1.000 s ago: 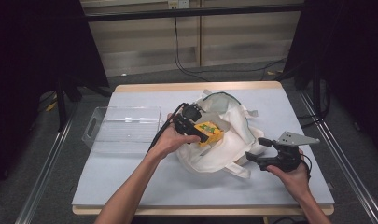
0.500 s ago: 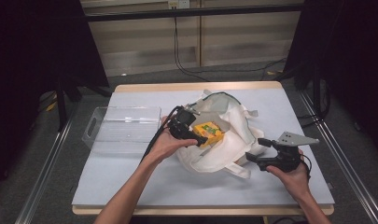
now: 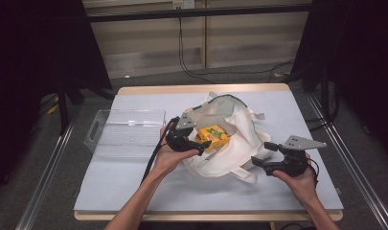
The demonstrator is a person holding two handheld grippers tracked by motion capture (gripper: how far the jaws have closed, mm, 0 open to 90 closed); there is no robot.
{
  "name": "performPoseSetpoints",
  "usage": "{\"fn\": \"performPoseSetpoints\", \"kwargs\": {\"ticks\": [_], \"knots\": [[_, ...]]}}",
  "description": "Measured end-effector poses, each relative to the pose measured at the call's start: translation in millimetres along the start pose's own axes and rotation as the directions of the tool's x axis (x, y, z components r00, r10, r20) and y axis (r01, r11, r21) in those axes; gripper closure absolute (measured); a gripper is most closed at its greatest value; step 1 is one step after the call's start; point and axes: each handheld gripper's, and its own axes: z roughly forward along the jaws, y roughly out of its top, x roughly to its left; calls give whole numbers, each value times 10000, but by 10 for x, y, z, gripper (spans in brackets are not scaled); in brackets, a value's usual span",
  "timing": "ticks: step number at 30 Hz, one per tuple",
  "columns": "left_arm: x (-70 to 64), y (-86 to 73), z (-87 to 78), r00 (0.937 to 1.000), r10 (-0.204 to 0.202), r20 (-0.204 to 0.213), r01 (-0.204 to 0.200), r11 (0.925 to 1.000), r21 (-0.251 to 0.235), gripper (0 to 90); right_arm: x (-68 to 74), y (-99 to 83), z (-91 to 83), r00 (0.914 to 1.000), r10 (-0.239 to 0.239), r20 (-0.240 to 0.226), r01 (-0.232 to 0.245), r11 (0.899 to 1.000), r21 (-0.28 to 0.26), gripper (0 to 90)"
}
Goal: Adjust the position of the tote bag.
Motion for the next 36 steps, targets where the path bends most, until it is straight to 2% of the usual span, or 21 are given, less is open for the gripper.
{"fn": "performPoseSetpoints", "kwargs": {"ticks": [7, 8, 11, 13, 14, 15, 17, 19, 22, 23, 27, 29, 34, 36], "knots": [[-7, -117, 82, 9997, 221, 68, -219, 9996, -198, 85, 8, -2, 5, 10000, 0, -42, 0, 10000, 59, 220], [-6, -139, 98, 9999, 148, 12, -147, 9993, -357, 78, 7, -3, 7, 10000, 21, -15, -21, 10000, 55, 220], [-3, -155, 124, 9995, 233, -202, -238, 9994, -256, 71, 6, -6, 14, 10000, -15, -38, 15, 9999, 101, 220], [6, -171, 152, 10000, -48, 9, 48, 9990, -443, 73, 13, -8, 17, 10000, -32, -52, 32, 10000, 91, 219], [1, -176, 152, 9999, 127, -72, -131, 9985, -529, 73, 13, -8, 17, 10000, -32, -52, 32, 10000, 91, 219], [-4, -189, 164, 9991, 413, 127, -406, 9979, -508, 107, 13, -11, 15, 10000, -16, -52, 17, 10000, 72, 219], [-4, -198, 176, 9991, 408, 151, -400, 9981, -476, 107, 11, -13, 14, 10000, 6, -37, -6, 10000, 88, 219], [-4, -225, 193, 9982, 597, 88, -593, 9974, -415, 115, 8, -17, 23, 10000, 42, -30, -42, 9999, 107, 218], [-4, -235, 202, 9975, 653, 283, -643, 9973, -362, 91, 13, -19, 27, 10000, 8, -38, -7, 9999, 162, 218], [-11, -236, 212, 9979, 631, 177, -624, 9974, -356, 95, 12, -20, 30, 10000, -4, -58, 5, 9999, 159, 218], [7, -226, 229, 9983, 549, 210, -542, 9979, -356, 128, 16, -18, 33, 10000, 1, -66, 0, 9999, 161, 217], [3, -218, 240, 9977, 656, 149, -653, 9977, -166, 151, 17, -17, 33, 10000, -9, -78, 10, 9999, 128, 218], [-11, -214, 262, 9975, 678, 206, -674, 9976, -164, 165, 30, -7, 30, 10000, 4, -76, -3, 9999, 104, 217], [-9, -216, 263, 9977, 677, 85, -677, 9977, -74, 187, 31, -7, 36, 9999, 6, -113, -6, 10000, 72, 217]]}}
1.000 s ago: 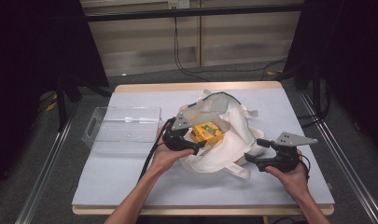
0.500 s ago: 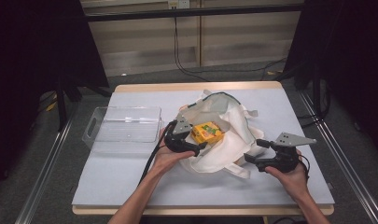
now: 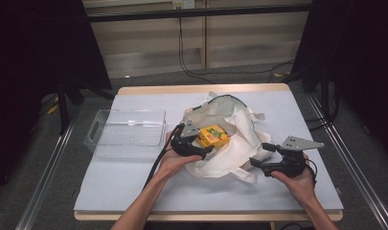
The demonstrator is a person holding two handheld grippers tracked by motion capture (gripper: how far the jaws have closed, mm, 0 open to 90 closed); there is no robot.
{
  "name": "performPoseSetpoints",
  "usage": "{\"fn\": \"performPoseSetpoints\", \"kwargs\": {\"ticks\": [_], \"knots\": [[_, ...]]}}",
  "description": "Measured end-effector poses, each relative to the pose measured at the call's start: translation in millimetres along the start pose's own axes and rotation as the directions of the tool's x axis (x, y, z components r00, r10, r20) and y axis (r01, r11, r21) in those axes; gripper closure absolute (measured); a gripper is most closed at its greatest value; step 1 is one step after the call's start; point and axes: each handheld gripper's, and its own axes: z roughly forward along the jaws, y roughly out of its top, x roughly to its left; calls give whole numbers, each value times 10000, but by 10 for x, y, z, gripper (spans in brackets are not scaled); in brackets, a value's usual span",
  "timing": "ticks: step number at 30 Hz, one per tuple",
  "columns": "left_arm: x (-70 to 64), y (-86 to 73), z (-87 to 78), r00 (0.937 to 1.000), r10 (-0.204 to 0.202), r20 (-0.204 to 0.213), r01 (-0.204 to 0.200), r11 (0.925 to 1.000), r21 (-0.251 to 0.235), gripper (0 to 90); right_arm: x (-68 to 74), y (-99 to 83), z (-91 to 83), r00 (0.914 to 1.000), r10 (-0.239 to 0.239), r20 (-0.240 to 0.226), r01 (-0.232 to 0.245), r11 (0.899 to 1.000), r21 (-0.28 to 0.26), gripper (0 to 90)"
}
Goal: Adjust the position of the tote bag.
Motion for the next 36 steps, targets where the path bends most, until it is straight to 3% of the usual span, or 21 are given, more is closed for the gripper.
{"fn": "performPoseSetpoints", "kwargs": {"ticks": [4, 9, 15, 19, 20, 23, 36], "knots": [[-10, 14, 6, 10000, -48, 34, 47, 9999, 134, 271, 17, -4, 12, 10000, -90, -23, 90, 9999, 81, 217], [-4, 38, -4, 9997, -258, -58, 259, 9993, 257, 277, 54, 19, -6, 9997, 63, -227, -65, 9999, -124, 217], [14, 44, -22, 9981, -602, 143, 601, 9982, 79, 277, 74, 21, -20, 9999, 31, -162, -34, 9998, -176, 216], [47, 55, -50, 9962, -849, 213, 846, 9963, 175, 277, 71, 24, -17, 9999, 59, -156, -63, 9997, -250, 214], [73, 67, -69, 9931, -1072, 483, 1066, 9942, 151, 277, 69, 24, -7, 9998, 115, -165, -120, 9996, -274, 213], [101, 108, -105, 9919, -1184, 468, 1174, 9928, 235, 278, 82, 18, 6, 9999, 33, -134, -36, 9997, -242, 213], [121, 224, -240, 9894, -1327, 586, 1326, 9912, 49, 278, 105, 7, -36, 9997, -9, -224, 1, 9993, -372, 206]]}}
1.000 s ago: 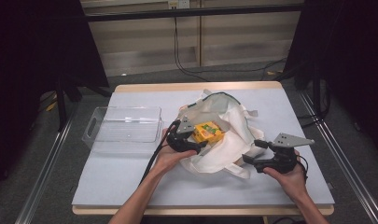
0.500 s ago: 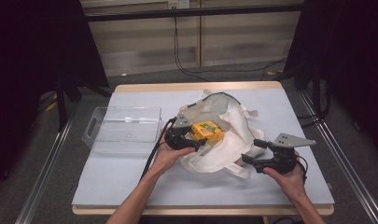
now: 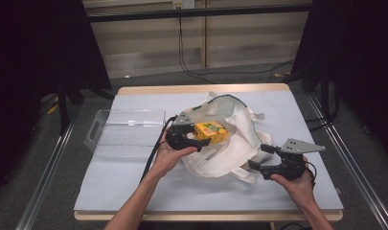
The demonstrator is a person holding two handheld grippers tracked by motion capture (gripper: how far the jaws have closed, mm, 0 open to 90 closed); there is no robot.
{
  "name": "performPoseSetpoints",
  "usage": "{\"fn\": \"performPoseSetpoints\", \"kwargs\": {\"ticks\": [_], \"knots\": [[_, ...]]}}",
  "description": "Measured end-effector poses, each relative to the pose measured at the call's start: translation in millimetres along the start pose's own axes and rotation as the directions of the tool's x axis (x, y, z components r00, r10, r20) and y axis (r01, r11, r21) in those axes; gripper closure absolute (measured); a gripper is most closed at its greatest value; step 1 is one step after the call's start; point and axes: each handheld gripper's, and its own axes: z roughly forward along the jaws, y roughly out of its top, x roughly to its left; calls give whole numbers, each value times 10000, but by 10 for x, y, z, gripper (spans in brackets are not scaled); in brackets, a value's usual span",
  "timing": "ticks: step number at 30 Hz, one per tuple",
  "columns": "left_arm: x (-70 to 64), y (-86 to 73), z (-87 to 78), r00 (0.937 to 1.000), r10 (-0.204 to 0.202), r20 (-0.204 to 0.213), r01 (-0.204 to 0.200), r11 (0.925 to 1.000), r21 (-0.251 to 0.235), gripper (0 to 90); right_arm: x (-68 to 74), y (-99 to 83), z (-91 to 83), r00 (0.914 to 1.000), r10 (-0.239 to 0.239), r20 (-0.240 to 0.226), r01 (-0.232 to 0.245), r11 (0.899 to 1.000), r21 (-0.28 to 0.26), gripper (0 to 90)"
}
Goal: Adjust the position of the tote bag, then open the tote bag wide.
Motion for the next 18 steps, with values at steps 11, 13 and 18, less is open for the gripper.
{"fn": "performPoseSetpoints", "kwargs": {"ticks": [11, 13, 18], "knots": [[-20, 67, -155, 9997, 79, 216, -75, 9998, -190, 279, 27, 10, 6, 9999, -111, -21, 111, 9999, 38, 204], [-14, 71, -174, 9997, 68, 243, -64, 9999, -161, 279, 27, 8, 4, 9999, -133, -11, 133, 9999, 31, 204], [-5, 57, -223, 9995, 104, 282, -100, 9999, -125, 279, 23, -1, 0, 9999, -166, -28, 167, 9998, 72, 201]]}}
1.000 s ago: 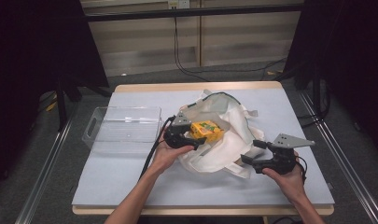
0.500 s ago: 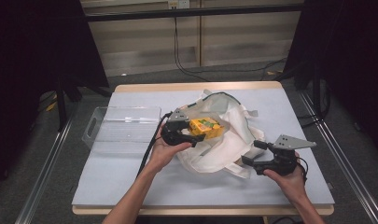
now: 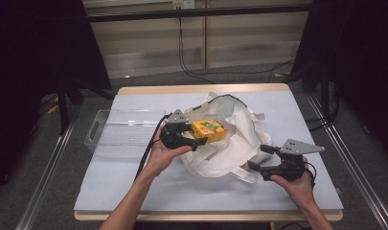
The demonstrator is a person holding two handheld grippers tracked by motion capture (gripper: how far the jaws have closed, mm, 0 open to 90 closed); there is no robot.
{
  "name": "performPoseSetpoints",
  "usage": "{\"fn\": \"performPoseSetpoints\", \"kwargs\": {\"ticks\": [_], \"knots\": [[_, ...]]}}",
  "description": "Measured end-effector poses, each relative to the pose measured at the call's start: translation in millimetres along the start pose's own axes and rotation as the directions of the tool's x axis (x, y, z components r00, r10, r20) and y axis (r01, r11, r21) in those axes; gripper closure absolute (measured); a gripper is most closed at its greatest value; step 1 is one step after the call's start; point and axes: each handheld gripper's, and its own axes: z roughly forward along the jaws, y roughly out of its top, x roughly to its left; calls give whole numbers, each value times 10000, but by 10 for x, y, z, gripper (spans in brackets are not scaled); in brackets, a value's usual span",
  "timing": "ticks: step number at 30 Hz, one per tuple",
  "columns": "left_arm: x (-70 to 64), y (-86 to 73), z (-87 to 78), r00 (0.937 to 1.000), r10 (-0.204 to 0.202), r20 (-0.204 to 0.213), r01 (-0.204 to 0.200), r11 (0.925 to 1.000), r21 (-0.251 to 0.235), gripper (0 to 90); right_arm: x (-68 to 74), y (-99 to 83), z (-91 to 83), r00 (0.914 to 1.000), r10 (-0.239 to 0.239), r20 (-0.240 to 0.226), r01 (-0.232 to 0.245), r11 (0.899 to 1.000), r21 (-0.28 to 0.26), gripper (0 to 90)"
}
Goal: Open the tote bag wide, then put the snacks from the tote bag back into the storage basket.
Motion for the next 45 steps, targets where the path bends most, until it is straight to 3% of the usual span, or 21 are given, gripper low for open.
{"fn": "performPoseSetpoints", "kwargs": {"ticks": [7, 10, 19, 26, 39, 45], "knots": [[-4, 29, -122, 9999, 25, 157, -23, 9999, -131, 279, 7, 6, 0, 10000, -22, -48, 22, 10000, -54, 197], [-13, 28, -180, 9994, 283, 220, -283, 9996, -10, 279, 23, 6, -6, 9999, -62, -136, 61, 10000, -63, 193], [65, -47, -362, 9984, -98, 562, 101, 9999, -51, 279, 23, 6, 9, 9997, -150, -185, 149, 9999, -21, 190], [105, -43, -496, 9971, -99, 757, 107, 9999, -106, 279, 20, 6, -3, 9998, -126, -184, 126, 9999, -25, 190], [284, -40, -824, 9961, -369, 803, 410, 9979, -497, 278, 15, 7, 14, 9999, -56, -115, 54, 9999, -102, 186], [308, -12, -979, 9964, -268, 804, 323, 9972, -671, 279, 28, 5, -1, 9999, -144, -62, 144, 9999, -64, 186]]}}
